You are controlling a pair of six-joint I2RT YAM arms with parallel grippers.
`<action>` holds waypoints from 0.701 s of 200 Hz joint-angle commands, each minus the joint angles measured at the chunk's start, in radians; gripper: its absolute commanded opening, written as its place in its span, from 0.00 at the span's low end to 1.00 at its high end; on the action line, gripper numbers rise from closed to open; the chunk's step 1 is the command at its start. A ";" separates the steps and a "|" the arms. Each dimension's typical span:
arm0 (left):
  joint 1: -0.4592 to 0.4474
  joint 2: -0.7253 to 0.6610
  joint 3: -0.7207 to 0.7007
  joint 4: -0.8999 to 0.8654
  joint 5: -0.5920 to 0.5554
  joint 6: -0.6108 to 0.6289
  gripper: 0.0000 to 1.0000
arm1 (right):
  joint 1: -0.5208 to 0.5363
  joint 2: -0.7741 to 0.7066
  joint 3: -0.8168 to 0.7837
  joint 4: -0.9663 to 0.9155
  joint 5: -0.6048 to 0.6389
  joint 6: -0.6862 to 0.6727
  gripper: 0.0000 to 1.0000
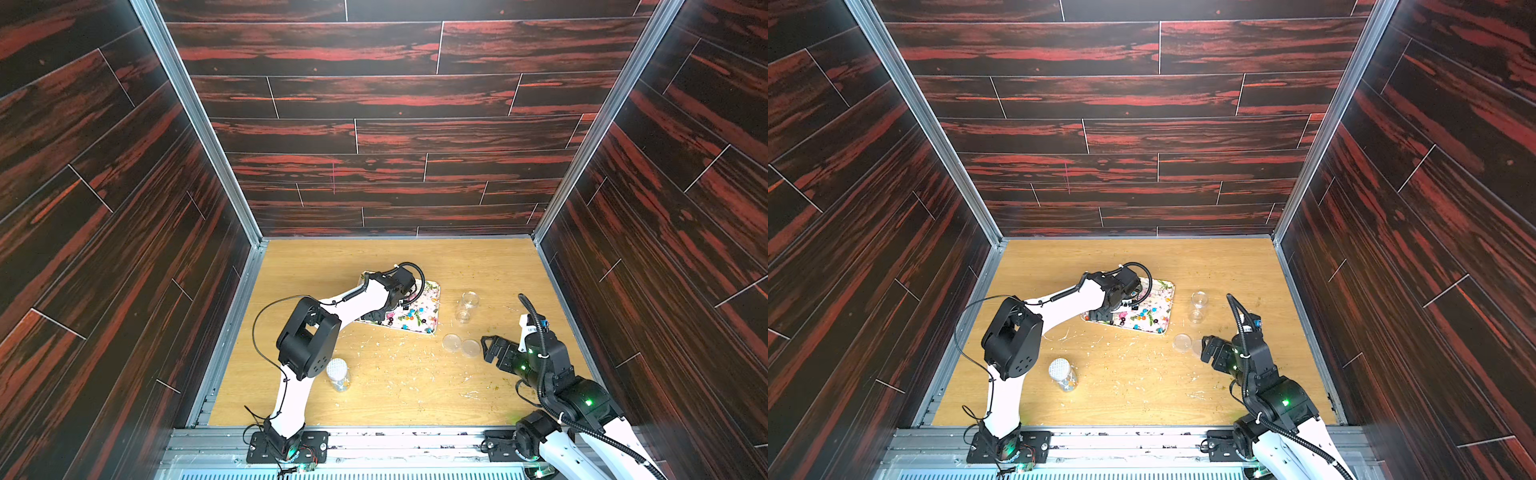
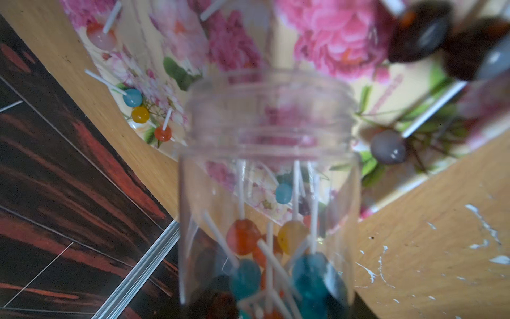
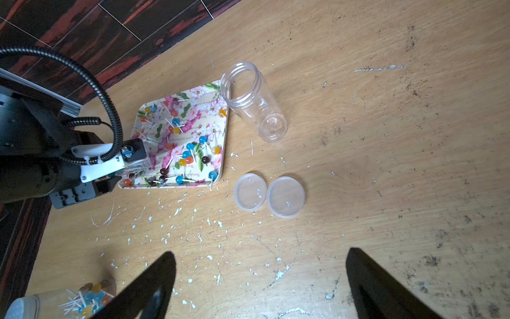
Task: Pour the candies out of the jar
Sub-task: 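Pour the candies out of the jar onto the tray.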
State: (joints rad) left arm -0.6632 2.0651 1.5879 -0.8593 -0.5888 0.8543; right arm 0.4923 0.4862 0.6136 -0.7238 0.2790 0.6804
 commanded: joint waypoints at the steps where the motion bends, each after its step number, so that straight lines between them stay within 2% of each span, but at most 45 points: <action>1: 0.004 -0.055 0.017 -0.004 -0.027 0.032 0.47 | -0.003 -0.018 -0.005 0.007 0.000 0.019 0.99; 28: 0.004 -0.055 0.010 -0.001 -0.020 0.033 0.48 | -0.003 -0.020 -0.006 0.006 0.000 0.025 0.99; 66: 0.000 -0.058 -0.076 0.046 -0.045 0.052 0.47 | -0.003 -0.033 -0.007 0.006 -0.002 0.029 0.99; 140: -0.003 -0.060 -0.018 0.032 -0.100 0.102 0.48 | -0.003 -0.040 -0.013 0.012 -0.010 0.027 0.99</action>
State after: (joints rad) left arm -0.6632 2.0514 1.5349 -0.8108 -0.6495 0.9096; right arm 0.4923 0.4587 0.6132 -0.7177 0.2729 0.6914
